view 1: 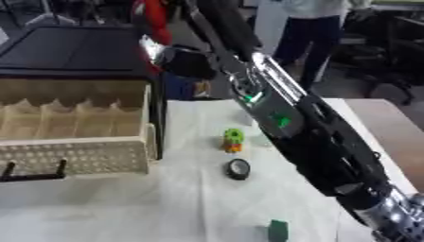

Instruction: Pick up objects from table and place into drawer.

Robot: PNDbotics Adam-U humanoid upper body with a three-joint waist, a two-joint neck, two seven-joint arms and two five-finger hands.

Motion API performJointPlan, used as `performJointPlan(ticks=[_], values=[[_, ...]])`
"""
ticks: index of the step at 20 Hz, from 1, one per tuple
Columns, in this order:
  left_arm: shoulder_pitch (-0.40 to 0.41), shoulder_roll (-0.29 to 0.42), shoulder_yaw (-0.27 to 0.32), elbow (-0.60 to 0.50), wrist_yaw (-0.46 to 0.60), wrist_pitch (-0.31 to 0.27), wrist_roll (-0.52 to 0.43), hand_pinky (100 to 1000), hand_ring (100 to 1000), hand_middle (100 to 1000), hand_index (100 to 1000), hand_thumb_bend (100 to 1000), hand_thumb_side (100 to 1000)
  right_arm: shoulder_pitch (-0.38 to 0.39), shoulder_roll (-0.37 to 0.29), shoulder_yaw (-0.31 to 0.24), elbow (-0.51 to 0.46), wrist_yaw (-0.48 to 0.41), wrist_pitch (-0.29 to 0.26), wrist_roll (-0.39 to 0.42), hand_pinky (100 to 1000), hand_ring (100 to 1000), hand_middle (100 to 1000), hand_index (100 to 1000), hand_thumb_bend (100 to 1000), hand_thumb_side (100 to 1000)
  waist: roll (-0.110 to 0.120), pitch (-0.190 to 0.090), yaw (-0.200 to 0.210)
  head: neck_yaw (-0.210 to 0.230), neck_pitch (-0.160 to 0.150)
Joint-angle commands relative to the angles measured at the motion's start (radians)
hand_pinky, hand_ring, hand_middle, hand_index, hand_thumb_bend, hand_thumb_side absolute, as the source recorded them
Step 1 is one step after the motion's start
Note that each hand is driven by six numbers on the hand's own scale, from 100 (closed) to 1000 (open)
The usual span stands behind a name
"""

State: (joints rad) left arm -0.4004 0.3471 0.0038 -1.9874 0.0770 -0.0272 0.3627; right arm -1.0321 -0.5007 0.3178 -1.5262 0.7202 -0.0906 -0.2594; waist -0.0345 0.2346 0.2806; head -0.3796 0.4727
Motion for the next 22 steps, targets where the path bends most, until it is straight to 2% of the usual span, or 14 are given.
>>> performJointPlan(ticks=[1,12,22], values=[[-0.016,0.006,0.013,-0.013,0.007,-0.001,0.006,518,478,575,812,100,1000,-0.038,0.024,-0.024,0.038,0.027,0.004,-0.036,402,501,367,427,100,528,0.004,-0.021,0.009,-0.017,-0.015],[-0.033,-0.002,0.011,-0.013,0.018,-0.002,0.005,518,479,576,812,100,1000,-0.087,0.117,-0.044,0.165,0.080,0.004,-0.112,394,496,364,437,100,481,0.002,-0.013,0.051,-0.065,-0.016],[-0.044,-0.012,0.021,-0.013,0.032,0.002,0.036,520,485,580,812,100,1000,-0.083,0.156,-0.039,0.227,0.102,-0.006,-0.120,388,491,364,448,100,470,-0.006,-0.006,0.082,-0.094,-0.018]])
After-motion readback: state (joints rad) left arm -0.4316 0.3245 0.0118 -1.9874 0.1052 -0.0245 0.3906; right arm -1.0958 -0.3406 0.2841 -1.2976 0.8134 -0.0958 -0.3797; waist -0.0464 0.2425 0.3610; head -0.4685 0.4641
